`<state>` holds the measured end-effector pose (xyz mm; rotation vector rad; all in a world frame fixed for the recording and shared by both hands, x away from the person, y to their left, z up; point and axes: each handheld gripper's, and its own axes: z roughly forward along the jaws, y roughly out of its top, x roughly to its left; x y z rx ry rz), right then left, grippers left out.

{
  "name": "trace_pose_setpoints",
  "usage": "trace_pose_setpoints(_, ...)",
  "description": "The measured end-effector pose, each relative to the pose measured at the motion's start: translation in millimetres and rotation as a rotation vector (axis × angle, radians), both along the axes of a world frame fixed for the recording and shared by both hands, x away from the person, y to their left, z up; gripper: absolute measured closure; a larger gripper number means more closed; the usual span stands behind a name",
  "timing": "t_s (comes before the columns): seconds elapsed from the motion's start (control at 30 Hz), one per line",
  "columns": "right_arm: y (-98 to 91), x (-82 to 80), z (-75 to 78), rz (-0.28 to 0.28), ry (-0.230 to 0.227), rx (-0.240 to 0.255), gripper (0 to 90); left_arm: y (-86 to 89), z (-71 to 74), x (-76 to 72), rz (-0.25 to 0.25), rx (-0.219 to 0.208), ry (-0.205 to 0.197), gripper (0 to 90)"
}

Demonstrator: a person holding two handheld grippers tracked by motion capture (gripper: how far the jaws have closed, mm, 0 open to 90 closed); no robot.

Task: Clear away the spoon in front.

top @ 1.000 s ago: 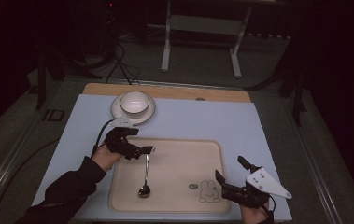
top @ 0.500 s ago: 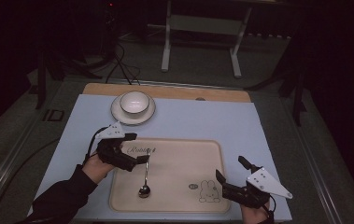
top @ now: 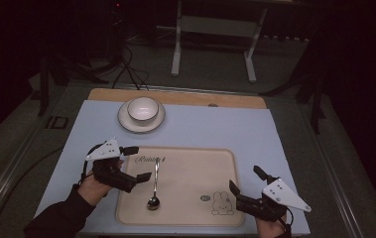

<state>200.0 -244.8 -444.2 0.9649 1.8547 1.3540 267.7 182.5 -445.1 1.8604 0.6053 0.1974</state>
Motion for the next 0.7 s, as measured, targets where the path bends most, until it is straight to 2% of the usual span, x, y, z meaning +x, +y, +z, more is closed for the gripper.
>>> trace_pose_setpoints(0.07, 0.0, 0.0, 0.0, -0.001, 0.000, 0.000, 12.8, 3.0, -1.3, -3.4, 0.003, 0.008, -0.006, 1.0)
trace_pose_setpoints(0.33, 0.3, -0.3, 0.1, -0.001, -0.002, -0.001, 12.8, 19.3, -11.7, -12.2, 0.010, -0.027, -0.010, 1.0)
trace_pose_setpoints(0.5, 0.3, -0.2, -0.2, -0.001, -0.002, -0.001, 12.8, 24.5, -20.2, -13.6, 0.018, -0.021, -0.020, 1.0)
trace_pose_setpoints(0.7, 0.4, 0.1, -0.4, -0.002, -0.001, -0.005, 12.8, 27.1, -33.3, -12.6, 0.025, -0.026, -0.007, 1.0)
